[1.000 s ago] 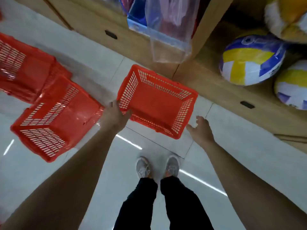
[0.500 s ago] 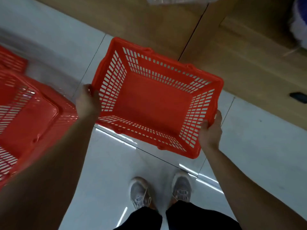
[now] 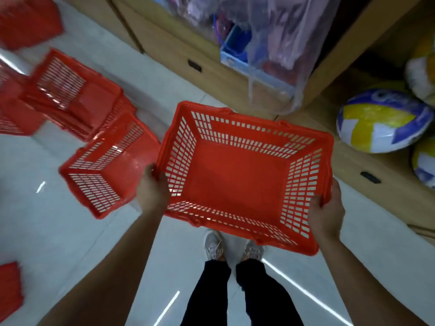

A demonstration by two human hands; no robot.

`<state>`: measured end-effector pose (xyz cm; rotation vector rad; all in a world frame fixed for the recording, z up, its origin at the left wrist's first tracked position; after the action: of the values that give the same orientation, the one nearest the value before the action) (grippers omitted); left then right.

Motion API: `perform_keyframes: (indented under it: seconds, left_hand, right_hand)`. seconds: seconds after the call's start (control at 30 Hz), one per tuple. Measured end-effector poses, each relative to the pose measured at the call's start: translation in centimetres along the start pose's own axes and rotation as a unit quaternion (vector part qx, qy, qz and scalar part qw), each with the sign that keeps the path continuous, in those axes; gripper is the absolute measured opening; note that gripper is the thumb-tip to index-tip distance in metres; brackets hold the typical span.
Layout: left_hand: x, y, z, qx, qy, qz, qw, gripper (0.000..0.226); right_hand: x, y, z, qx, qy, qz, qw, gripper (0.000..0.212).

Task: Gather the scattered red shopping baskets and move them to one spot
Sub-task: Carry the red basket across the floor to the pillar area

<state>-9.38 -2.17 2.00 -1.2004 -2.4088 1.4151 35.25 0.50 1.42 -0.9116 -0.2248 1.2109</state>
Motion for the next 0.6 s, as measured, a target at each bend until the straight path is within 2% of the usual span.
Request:
perform_keyframes:
  seconds: [0.13, 0.27, 0.43, 0.6]
  left_hand:
    - [-5.0, -12.4, 0.3, -0.005, -0.078, -0.062, 0.995, 0.039]
    - [-8.2, -22.3, 3.3, -0.02, -0.137, -0.109, 0.984, 0.035]
    - [-9.6, -30.3, 9.1, -0.069, -0.216, -0.168, 0.959, 0.034]
    - [-6.3, -34.7, 15.6, -0.135, -0.291, -0.165, 0.933, 0.039]
  right_hand:
    - [-5.5, -3.9, 8.4, -0.007, -0.032, 0.049, 0.998, 0.057]
    - [-10.1, -3.6, 16.5, -0.016, -0.085, 0.107, 0.99, 0.054]
    - [-14.0, 0.7, 25.4, -0.044, -0.137, 0.172, 0.974, 0.054]
    - [-17.0, 8.2, 34.1, -0.069, -0.202, 0.199, 0.957, 0.052]
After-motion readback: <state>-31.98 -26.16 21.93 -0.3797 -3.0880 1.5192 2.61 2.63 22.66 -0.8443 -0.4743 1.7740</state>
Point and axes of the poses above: each hand's wrist, its own x-axis towards the middle knuckle, its own y-axis out of the palm, z = x × y, the point moved 5 cm from there along x, towards the middle knuckle, and after that the axes turned 2 degrees about -x, right-handed, at the moved point
